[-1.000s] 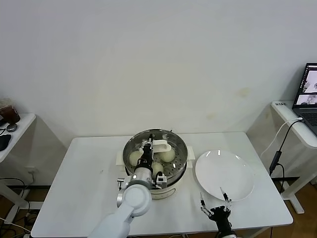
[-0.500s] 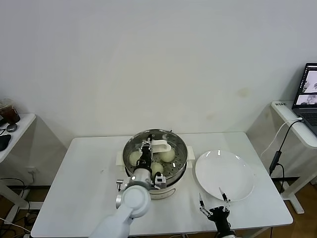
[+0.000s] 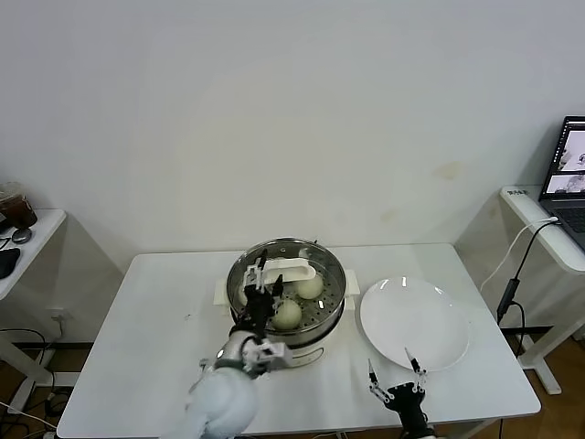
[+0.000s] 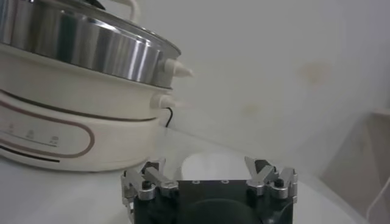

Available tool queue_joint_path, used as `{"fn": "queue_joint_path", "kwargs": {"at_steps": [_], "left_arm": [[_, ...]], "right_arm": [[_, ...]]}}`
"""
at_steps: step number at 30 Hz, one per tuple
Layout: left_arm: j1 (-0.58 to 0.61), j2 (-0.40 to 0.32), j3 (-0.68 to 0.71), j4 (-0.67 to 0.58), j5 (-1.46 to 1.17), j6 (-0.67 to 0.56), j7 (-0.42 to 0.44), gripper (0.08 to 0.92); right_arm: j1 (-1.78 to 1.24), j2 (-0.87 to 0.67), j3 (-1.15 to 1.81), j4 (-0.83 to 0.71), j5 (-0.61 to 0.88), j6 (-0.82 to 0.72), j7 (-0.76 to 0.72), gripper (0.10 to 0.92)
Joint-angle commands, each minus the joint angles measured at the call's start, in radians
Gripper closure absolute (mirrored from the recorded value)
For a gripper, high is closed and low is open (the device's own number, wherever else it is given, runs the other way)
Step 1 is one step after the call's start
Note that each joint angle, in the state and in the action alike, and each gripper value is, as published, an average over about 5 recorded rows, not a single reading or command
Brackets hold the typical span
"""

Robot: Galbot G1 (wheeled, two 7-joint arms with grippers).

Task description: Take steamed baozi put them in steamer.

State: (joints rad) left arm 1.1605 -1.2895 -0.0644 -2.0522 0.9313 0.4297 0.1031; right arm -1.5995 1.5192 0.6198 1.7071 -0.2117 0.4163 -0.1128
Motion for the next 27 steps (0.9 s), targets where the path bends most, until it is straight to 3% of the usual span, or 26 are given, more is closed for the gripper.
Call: {"fn": "queue_joint_path", "kwargs": {"at_steps": [1,6,11,15,20,27], "left_arm": [[0.567,0.039,-0.483,-0.261,-0.874,-0.528,-0.275,0.223],[0.82,0.037,-0.602,-0.291,-1.134,-0.583,-0.318,0.179],[0.943,0.006,-0.513,-0.193,-1.181,-0.692,-0.339,0.177],[0.95,-0.027,-0.423,-0.075,-1.155,-0.795,-0.325,0.177],[0.909,-0.078,-0.416,0.033,-1.138,-0.857,-0.289,0.177],[0.903,-0.1,-0.438,0.047,-1.127,-0.871,-0.232,0.177]], "right_arm": [[-0.013,-0.011,0.006,0.018,0.032,-0.005,-0.025,0.203],[-0.052,-0.036,0.011,0.046,0.073,-0.035,-0.067,0.203],[-0.142,-0.116,-0.023,0.131,0.228,-0.123,-0.079,0.203],[-0.216,-0.176,-0.06,0.207,0.297,-0.195,-0.063,0.203],[-0.267,-0.213,-0.079,0.279,0.323,-0.261,-0.047,0.203],[-0.281,-0.225,-0.076,0.315,0.324,-0.272,-0.044,0.203]]}}
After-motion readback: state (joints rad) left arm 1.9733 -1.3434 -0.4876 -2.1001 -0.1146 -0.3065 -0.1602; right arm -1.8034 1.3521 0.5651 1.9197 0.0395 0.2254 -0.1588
